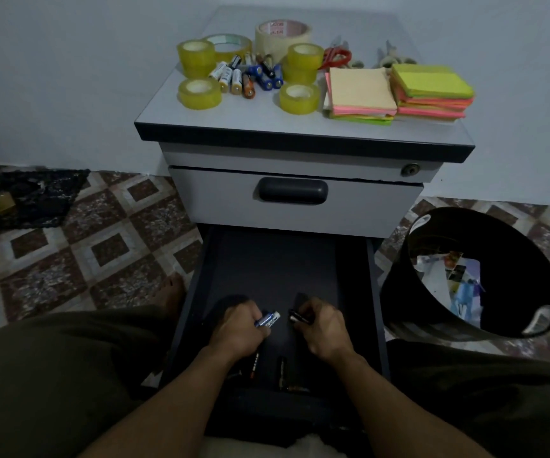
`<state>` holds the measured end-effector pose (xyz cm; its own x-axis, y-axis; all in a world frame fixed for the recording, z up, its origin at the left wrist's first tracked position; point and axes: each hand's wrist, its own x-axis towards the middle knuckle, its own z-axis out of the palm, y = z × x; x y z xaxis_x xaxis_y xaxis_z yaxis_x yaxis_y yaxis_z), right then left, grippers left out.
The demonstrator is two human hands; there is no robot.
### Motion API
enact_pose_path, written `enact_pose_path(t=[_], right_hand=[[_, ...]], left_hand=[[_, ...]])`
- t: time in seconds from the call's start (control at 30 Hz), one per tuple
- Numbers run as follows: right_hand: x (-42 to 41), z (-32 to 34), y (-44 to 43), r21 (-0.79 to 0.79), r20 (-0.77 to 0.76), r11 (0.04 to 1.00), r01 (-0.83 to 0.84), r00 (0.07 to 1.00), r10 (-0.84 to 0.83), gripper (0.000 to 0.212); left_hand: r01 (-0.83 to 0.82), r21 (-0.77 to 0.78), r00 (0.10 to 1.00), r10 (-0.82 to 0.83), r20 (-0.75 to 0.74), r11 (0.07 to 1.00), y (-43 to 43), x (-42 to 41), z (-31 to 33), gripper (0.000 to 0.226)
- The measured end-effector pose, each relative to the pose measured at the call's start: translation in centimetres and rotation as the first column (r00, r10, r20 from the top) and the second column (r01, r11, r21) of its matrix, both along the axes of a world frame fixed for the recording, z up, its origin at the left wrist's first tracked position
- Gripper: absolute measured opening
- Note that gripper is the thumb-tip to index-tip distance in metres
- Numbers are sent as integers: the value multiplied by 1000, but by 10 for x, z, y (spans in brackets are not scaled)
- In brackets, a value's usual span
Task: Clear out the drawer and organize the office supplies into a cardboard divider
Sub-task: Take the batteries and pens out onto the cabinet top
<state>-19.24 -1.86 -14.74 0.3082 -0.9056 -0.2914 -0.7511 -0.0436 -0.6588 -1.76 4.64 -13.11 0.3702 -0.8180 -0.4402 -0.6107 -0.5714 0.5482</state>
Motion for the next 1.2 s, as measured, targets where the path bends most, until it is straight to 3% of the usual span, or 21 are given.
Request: enact_pose_path(t=[0.37,0.47,0.6,0.8,1.03,1.2], right_hand=[[-1,2,4,37,37,998,40,998,-42,11],[-1,3,4,57,49,997,54,997,-57,14],[-3,12,5,106,140,989,107,983,-121,15],[0,28,8,121,301,973,198,927,-226,17],[-2,63,9,92,432,975,204,874,-224,17],[-9,101,8,68,490,980,187,849,-196,17]], left_hand=[[-52,19,993,54,-105,998,-4,-2,1,15],[-104,6,971,103,-218,995,-5,0,2,16],[-208,32,879,201,-432,978,-5,2,13,9],[-333,42,709,279,-648,942,-1,3,32,18],[-399,-3,594,256,-762,917,7,1,73,20],[-367,-76,696,219,-684,927,16,4,113,17]])
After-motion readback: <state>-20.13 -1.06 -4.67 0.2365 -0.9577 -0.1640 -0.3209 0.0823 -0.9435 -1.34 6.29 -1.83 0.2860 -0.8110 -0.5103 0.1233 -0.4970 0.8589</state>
